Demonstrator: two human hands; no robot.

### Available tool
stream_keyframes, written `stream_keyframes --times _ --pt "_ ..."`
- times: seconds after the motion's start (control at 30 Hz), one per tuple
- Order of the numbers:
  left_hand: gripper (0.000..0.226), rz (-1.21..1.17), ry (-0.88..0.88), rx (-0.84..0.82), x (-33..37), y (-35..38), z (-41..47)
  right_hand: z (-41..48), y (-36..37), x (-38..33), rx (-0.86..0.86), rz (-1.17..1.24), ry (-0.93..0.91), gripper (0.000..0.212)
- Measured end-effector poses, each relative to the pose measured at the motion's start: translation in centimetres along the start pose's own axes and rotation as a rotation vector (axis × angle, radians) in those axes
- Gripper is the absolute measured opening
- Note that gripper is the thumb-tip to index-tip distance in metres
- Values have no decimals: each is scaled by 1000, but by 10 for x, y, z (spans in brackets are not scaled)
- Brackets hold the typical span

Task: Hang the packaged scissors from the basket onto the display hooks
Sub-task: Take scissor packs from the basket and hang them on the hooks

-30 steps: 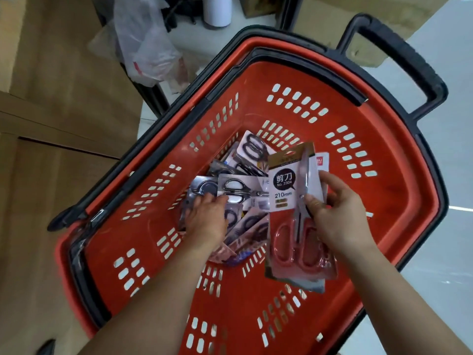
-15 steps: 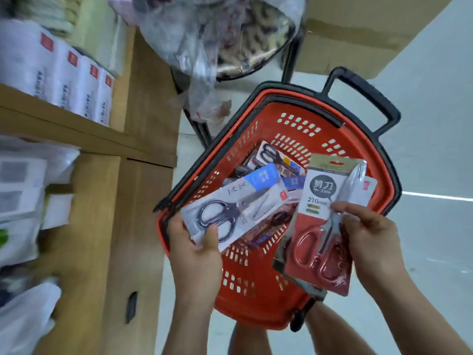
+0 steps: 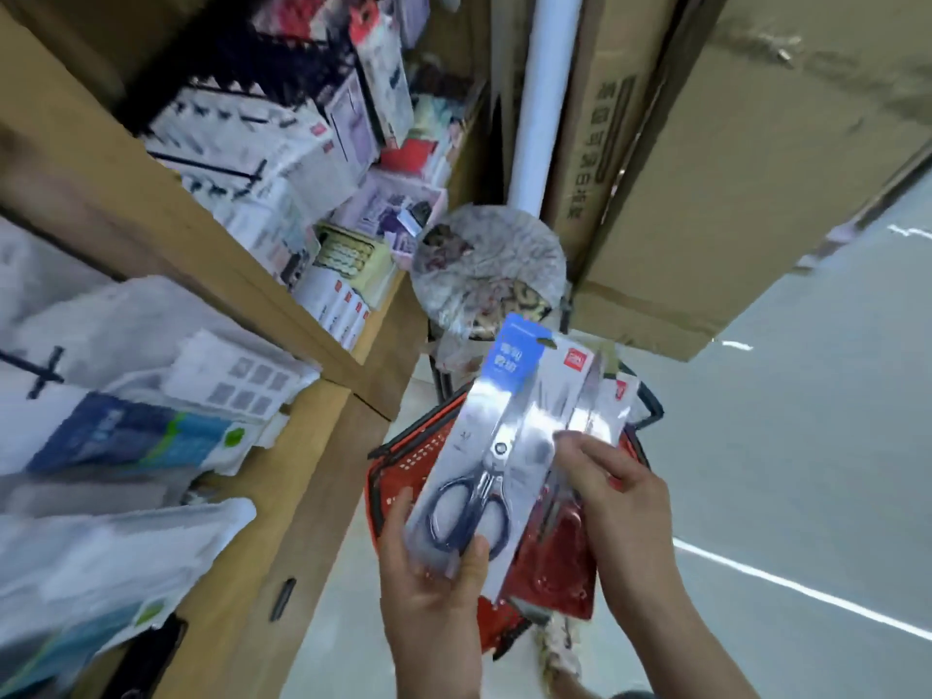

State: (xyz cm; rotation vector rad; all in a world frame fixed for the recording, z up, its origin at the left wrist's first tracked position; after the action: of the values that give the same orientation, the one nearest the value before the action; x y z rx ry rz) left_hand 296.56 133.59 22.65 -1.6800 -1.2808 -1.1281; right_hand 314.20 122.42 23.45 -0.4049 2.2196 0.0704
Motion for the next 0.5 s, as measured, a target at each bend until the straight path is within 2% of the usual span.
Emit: stream_keyframes --times 0.13,0.33,0.4,0.47,0.5 --pt "60 7 144 30 76 -2 -36 -44 9 -58 -131 -104 -143 18" --pt "37 287 271 -83 154 -31 -82 -127 32 -132 -295 -159 -371 36" --pt "41 342 294 -47 177 -55 -95 -152 48 -142 -403 -138 -390 39" --pt "47 280 323 35 197 -87 -106 -179 65 -151 -511 -82 -371 39" --pt "41 216 320 60 205 -104 -111 -191 73 -154 -559 -52 -357 39"
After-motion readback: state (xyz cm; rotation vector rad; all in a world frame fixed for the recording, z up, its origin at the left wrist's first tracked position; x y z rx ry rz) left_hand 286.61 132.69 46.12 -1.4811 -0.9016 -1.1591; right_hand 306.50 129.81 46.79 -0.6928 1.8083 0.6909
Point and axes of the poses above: each hand's wrist, its own z-axis towards the middle knuckle, its own y-axis out of the palm, x = y × z, the point moved 8 cm from there along z, towards the middle knuckle, and after that the axes turned 10 degrees about y, right-handed, at the moved point
